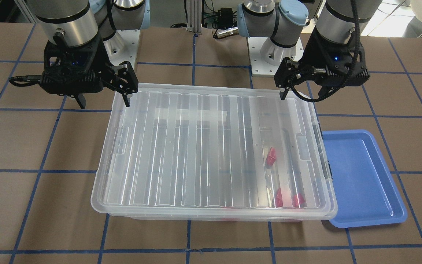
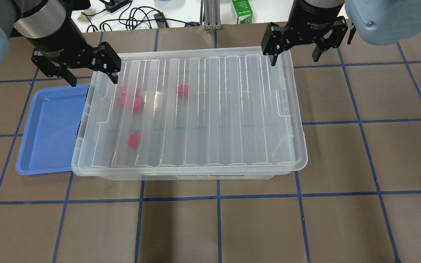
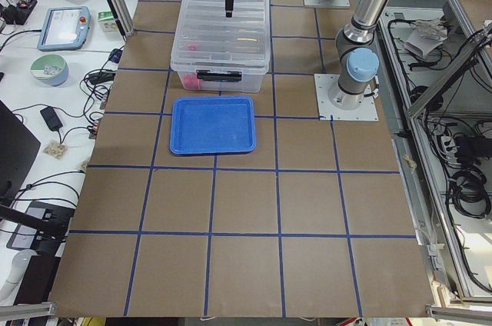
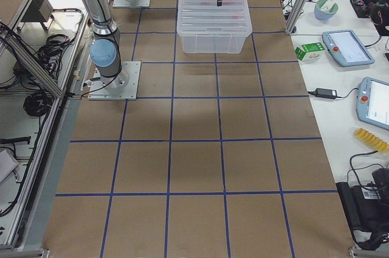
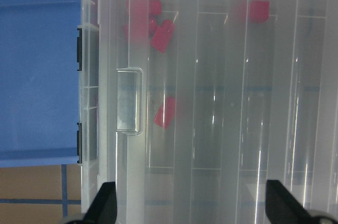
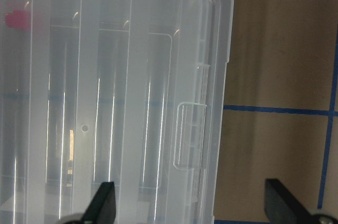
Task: Place red block in blue tray from box
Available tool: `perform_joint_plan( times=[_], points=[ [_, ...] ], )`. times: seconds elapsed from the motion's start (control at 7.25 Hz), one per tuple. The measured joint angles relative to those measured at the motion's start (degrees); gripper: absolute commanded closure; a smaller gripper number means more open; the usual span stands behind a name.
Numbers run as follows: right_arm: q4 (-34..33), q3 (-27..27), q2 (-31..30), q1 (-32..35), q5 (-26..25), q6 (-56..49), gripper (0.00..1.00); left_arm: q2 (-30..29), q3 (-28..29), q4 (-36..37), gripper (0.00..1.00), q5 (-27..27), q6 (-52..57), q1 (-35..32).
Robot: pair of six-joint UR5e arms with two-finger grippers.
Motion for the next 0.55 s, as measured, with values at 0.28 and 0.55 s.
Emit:
perform_joint_plan(
  times=[0.28, 0.55],
  points=[
    [0.3, 0.0, 0.0, -0.2, -0.1, -0.2, 0.0, 0.1, 0.0, 0.0, 0.0, 0.0, 0.0, 0.0],
    [0.5, -0.8, -0.1, -0.3, 0.1, -0.3, 0.0, 0.1, -0.1, 0.0, 0.0, 0.0, 0.0, 0.0]
  ],
)
